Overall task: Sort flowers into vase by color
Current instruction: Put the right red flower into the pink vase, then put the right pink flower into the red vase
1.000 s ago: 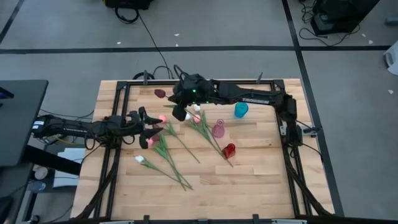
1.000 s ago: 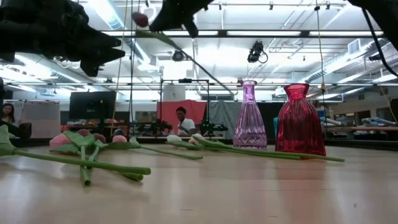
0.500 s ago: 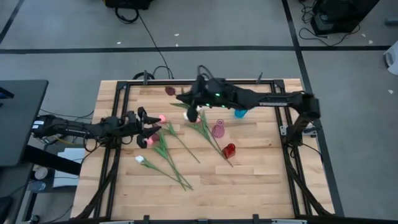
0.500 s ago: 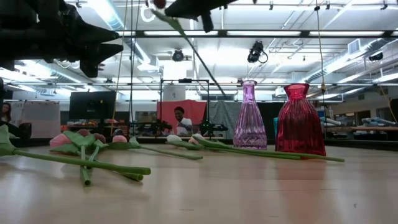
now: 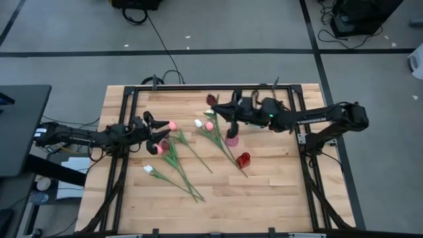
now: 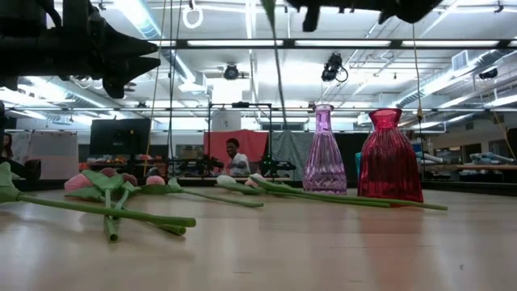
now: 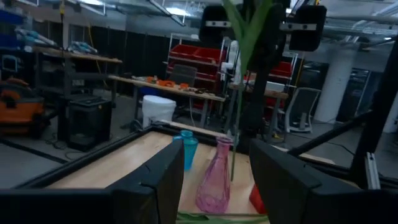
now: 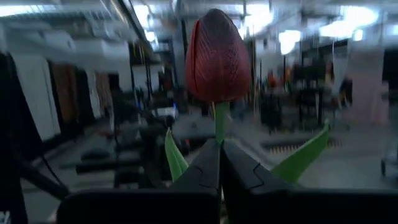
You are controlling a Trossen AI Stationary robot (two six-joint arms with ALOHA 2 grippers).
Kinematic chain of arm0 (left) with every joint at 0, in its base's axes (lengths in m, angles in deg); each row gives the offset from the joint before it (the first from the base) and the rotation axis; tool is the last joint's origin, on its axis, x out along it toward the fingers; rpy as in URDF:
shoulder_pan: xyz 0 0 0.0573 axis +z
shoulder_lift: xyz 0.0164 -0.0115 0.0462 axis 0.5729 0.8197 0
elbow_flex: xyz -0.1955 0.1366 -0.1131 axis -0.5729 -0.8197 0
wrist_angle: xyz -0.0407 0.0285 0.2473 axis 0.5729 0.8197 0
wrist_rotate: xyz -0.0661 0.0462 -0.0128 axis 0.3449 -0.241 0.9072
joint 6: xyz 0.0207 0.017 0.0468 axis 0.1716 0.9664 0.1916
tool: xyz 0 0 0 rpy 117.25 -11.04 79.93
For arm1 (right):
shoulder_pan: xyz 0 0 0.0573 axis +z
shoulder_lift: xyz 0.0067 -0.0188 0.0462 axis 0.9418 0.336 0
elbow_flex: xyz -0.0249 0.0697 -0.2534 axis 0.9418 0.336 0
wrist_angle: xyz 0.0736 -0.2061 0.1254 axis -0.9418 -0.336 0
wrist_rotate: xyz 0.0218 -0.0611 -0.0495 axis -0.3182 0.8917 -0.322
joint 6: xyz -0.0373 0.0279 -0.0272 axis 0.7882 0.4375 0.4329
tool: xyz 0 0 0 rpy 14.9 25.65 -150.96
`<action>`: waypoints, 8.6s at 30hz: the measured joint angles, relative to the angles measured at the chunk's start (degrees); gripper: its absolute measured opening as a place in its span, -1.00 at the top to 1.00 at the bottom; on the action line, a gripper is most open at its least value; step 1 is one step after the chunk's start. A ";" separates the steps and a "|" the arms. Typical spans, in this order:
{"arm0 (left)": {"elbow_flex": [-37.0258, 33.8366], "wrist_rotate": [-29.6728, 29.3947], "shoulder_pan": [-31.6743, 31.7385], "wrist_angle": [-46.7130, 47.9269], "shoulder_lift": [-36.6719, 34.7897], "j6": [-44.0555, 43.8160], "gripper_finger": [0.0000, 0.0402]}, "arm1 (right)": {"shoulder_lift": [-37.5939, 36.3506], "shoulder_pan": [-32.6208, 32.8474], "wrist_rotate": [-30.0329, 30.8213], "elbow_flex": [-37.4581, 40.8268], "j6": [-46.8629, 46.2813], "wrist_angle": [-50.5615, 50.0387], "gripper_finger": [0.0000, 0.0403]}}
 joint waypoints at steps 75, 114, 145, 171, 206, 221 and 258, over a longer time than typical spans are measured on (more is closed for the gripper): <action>0.07 -5.20 0.00 2.03 0.00 1.26 0.06 | -20.20 8.55 19.34 -0.12 -12.36 -57.06 0.11; 0.07 -5.20 0.02 3.21 0.02 0.15 0.06 | -4.74 20.60 24.51 -15.49 -36.88 -81.39 0.11; 0.07 -6.69 0.01 2.62 0.01 0.30 0.06 | 30.41 16.48 6.99 -35.19 -36.46 -90.42 0.22; 0.07 -6.73 0.01 2.91 0.01 0.26 0.06 | 45.20 11.81 4.52 -45.63 -39.45 -109.25 0.40; 0.07 -6.73 0.02 3.21 0.02 0.21 0.06 | 29.09 17.34 12.64 -42.85 -31.91 -93.64 0.95; 0.07 -6.71 0.00 3.19 0.00 0.19 0.06 | 6.73 29.34 36.43 -30.92 -18.85 -74.62 0.95; 0.07 -6.71 0.02 3.23 0.01 0.19 0.06 | -31.20 29.17 41.76 29.69 -10.07 -27.62 0.95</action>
